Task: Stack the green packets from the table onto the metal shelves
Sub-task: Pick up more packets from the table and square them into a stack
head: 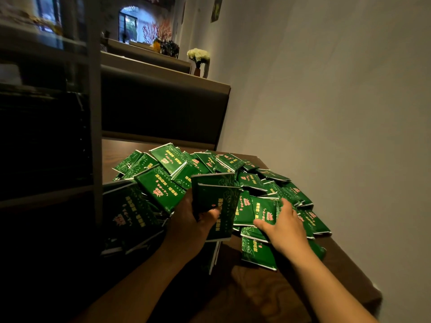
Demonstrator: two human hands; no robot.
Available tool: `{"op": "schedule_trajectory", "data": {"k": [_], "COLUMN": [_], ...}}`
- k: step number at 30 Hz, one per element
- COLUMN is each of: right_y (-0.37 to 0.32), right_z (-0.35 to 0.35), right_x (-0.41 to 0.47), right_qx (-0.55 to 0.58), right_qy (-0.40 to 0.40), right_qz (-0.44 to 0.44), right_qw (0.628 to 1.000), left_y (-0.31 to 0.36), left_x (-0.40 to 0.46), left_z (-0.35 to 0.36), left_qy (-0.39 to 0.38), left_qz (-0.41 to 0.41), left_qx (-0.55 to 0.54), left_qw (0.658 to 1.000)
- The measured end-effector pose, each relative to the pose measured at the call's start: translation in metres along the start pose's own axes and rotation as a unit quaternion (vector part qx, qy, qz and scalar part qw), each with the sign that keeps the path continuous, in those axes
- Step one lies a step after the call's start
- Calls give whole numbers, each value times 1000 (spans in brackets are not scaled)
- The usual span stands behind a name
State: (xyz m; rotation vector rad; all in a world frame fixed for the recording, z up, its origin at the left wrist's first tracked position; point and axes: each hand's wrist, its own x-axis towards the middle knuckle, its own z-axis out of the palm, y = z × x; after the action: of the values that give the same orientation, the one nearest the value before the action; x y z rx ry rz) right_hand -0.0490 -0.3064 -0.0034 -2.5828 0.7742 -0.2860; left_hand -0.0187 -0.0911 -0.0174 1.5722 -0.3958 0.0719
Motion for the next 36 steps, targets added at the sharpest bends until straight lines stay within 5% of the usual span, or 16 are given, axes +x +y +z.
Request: {"op": "schedule_trajectory", "data": {"k": [6, 13, 17, 25, 31, 36], "right_y": [10, 4, -19, -48, -48, -38], "right_z": [-15, -32, -20, 14, 13, 4], "right_x": [7, -18, -35, -46, -43, -40], "right_qx": [219, 279, 370, 365, 349, 441], "right_qy": [-4, 208, 146, 10, 1, 62], "right_qz": [68, -70, -121, -127, -132, -108], "right_qw": [973, 935, 910, 922, 928, 889], "left_y": [0, 5, 6, 13, 5, 2], "left_x": [-2, -3, -4, -12, -9, -4], "left_z": [0, 0, -1, 2, 1, 1], "left_qy": [-17, -28, -22, -19, -55, 2], "left_qz": [-8, 0, 0, 12, -3, 4], "left_qx": [-15, -28, -44, -20, -22, -24], "left_qw": [1000, 999, 999, 1000, 998, 1000]}}
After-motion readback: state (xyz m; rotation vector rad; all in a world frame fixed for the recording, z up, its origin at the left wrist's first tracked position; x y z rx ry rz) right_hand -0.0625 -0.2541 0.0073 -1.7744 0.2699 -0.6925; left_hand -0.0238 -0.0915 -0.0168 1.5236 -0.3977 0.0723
